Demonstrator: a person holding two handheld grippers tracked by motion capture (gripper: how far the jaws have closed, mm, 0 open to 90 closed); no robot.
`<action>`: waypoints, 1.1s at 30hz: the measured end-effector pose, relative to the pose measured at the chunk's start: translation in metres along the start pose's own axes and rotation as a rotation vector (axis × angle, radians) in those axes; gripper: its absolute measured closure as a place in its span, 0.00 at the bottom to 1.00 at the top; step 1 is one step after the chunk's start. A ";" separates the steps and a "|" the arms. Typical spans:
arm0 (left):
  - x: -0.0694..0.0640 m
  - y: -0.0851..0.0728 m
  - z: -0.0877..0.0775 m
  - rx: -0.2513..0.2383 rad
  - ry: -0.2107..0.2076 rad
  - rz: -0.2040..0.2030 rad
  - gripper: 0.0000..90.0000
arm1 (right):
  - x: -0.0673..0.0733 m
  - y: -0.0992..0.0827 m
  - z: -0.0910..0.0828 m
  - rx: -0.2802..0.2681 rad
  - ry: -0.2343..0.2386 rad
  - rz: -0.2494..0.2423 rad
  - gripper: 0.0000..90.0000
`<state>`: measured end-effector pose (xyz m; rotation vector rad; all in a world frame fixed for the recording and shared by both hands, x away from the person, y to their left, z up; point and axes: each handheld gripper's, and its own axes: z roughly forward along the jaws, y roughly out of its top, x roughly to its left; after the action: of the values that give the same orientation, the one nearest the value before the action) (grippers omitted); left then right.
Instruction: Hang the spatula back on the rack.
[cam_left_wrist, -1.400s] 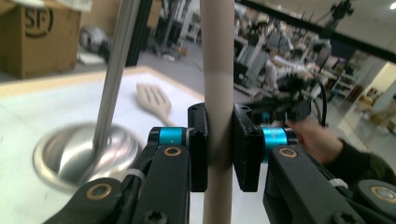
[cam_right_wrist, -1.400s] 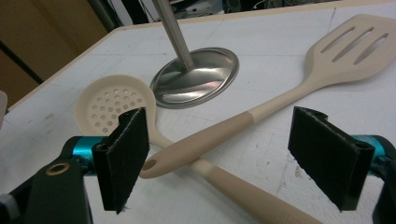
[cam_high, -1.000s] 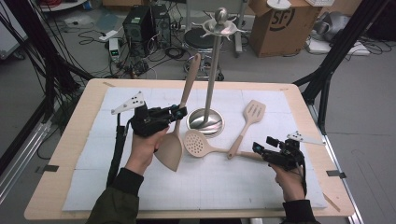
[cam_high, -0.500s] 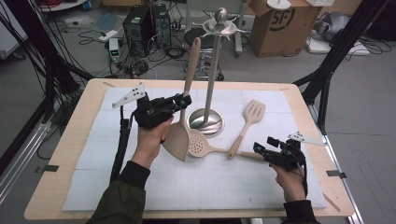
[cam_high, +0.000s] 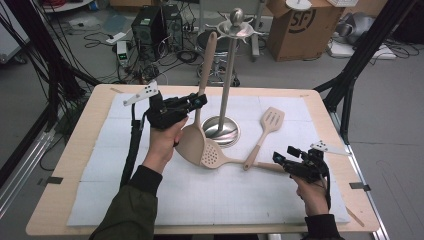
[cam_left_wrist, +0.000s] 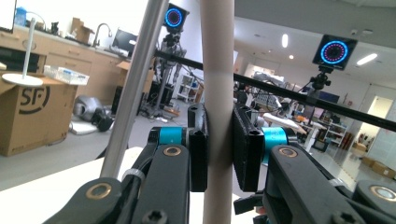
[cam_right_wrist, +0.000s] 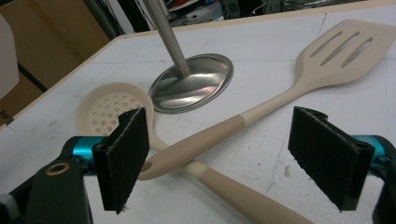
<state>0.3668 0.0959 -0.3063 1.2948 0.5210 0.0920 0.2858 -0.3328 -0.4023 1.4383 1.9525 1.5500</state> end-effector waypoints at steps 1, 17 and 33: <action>0.000 0.000 0.001 0.007 -0.003 0.002 0.87 | -0.001 0.000 0.000 -0.002 0.001 -0.003 0.22; 0.019 -0.007 0.017 0.045 -0.079 -0.062 0.87 | -0.006 0.001 -0.003 -0.012 -0.003 0.009 0.22; 0.020 -0.008 0.017 0.046 0.004 -0.022 0.60 | -0.007 0.000 -0.003 -0.006 -0.007 0.007 0.22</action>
<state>0.3896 0.0851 -0.3168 1.3334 0.5437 0.0645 0.2869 -0.3397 -0.4039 1.4474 1.9394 1.5500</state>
